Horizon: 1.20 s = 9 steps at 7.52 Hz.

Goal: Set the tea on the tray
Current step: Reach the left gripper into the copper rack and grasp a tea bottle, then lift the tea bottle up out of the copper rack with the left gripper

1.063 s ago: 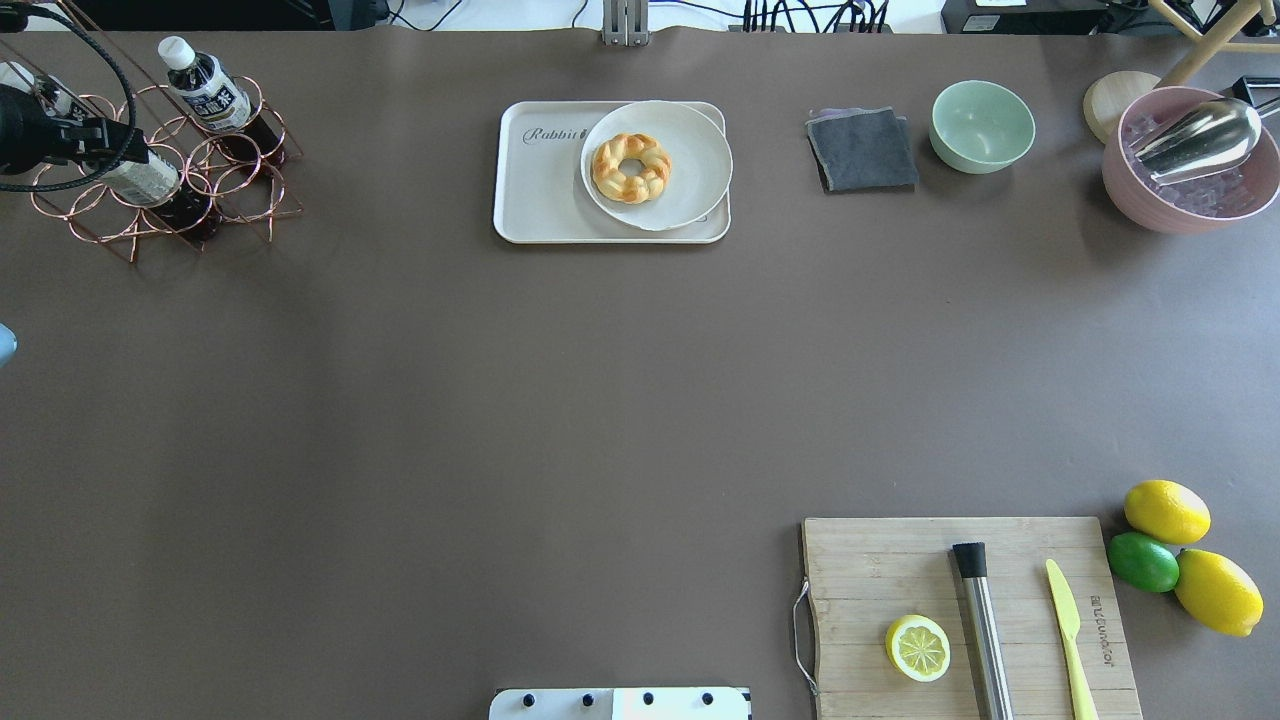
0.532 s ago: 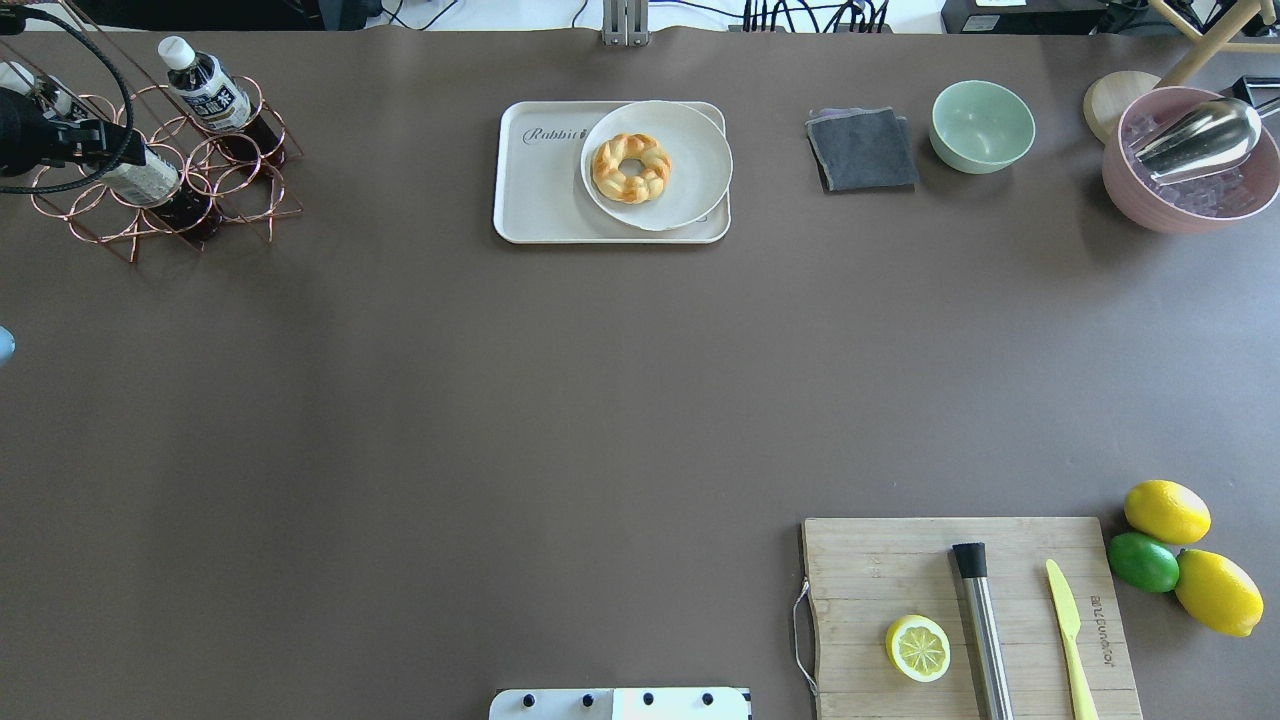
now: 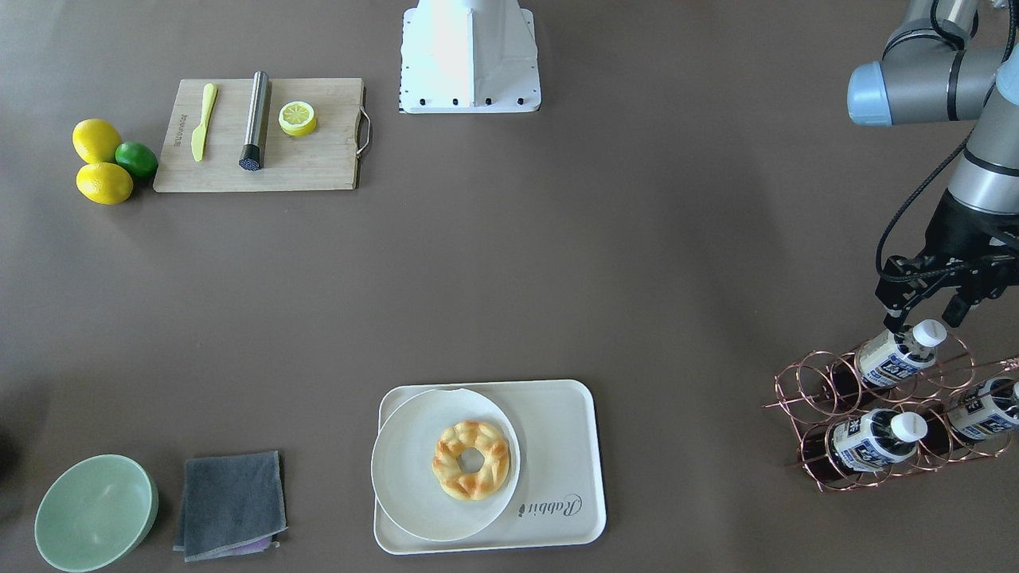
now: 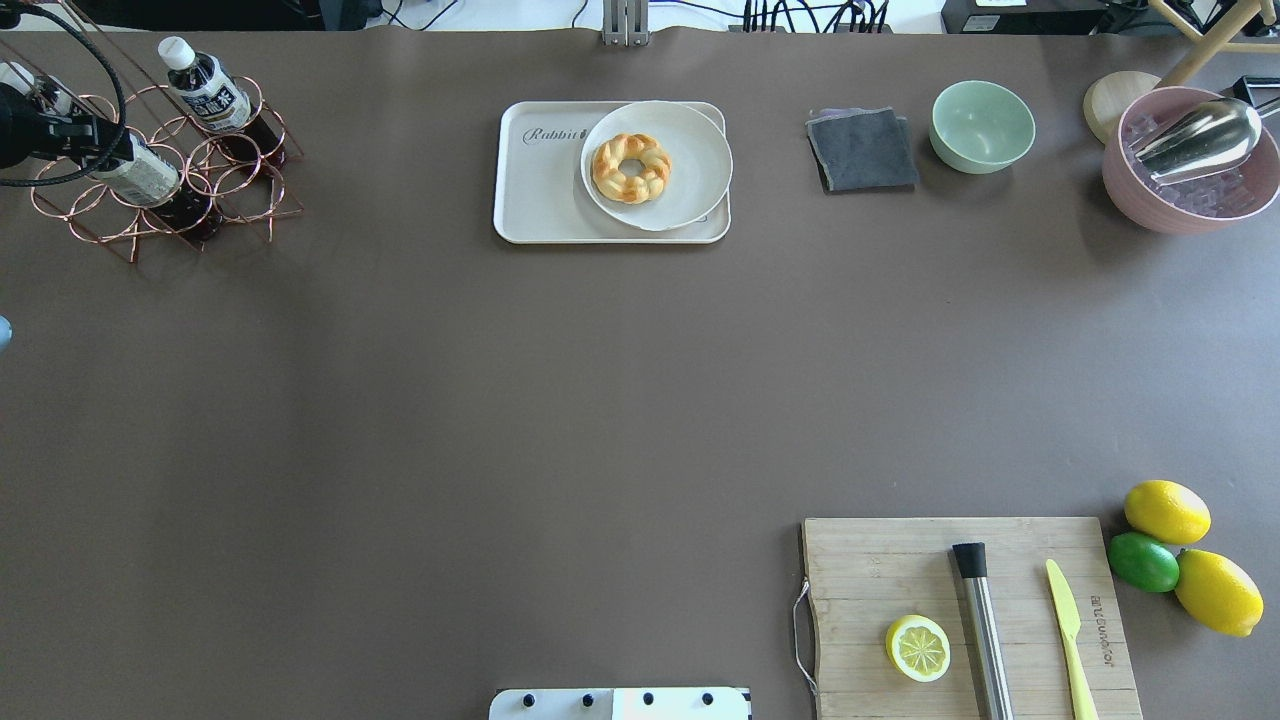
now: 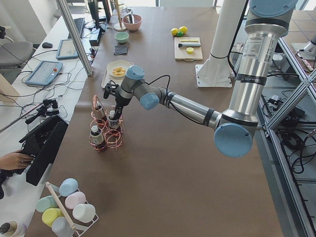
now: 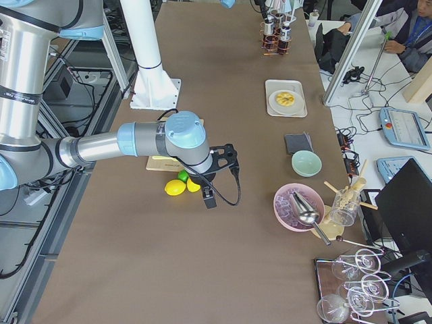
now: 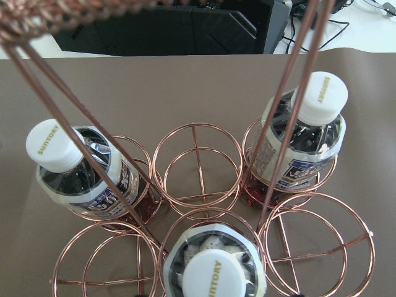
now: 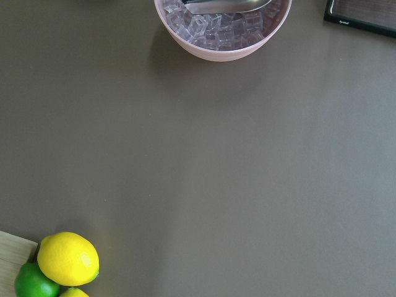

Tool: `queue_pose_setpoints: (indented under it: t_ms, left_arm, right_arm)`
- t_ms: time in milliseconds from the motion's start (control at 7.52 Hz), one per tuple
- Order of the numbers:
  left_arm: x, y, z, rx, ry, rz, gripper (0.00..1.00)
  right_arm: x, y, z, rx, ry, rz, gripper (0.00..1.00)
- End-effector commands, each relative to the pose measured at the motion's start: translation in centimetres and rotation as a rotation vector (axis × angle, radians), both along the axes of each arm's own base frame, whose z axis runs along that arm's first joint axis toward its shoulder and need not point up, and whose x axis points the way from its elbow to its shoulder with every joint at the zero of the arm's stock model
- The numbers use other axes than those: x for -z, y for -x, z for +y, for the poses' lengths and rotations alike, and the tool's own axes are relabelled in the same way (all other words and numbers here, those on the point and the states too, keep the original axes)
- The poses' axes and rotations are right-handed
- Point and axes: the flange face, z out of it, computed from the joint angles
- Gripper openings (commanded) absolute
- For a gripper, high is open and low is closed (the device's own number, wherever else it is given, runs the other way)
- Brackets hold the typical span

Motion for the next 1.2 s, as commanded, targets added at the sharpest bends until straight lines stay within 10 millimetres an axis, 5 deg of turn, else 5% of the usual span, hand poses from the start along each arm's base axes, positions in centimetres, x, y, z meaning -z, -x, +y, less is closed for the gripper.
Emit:
queue_pose_setpoints:
  t_ms: [0, 266, 532, 665, 1063]
  left_arm:
    - [0.2, 0.0, -0.3, 0.005, 0.003, 0.002, 0.55]
    - [0.8, 0.2, -0.1, 0.009, -0.001, 0.01, 0.0]
    - [1.6, 2.9, -0.8, 0.0, 0.03, 0.067, 0.0]
    - [4.5, 5.0, -2.1, 0.0, 0.064, 0.11, 0.0]
    - [13.1, 8.3, -0.5, 0.032, 0.095, 0.119, 0.0]
  right_arm:
    - [-0.1, 0.0, 0.1, 0.0, 0.002, 0.0, 1.0]
    - [-0.1, 0.0, 0.1, 0.0, 0.003, 0.0, 1.0]
    - [-0.1, 0.0, 0.1, -0.001, 0.004, -0.002, 1.0]
    - [-0.1, 0.0, 0.1, -0.001, 0.004, -0.002, 1.0]
    - [-0.1, 0.0, -0.1, -0.001, 0.004, -0.003, 1.0]
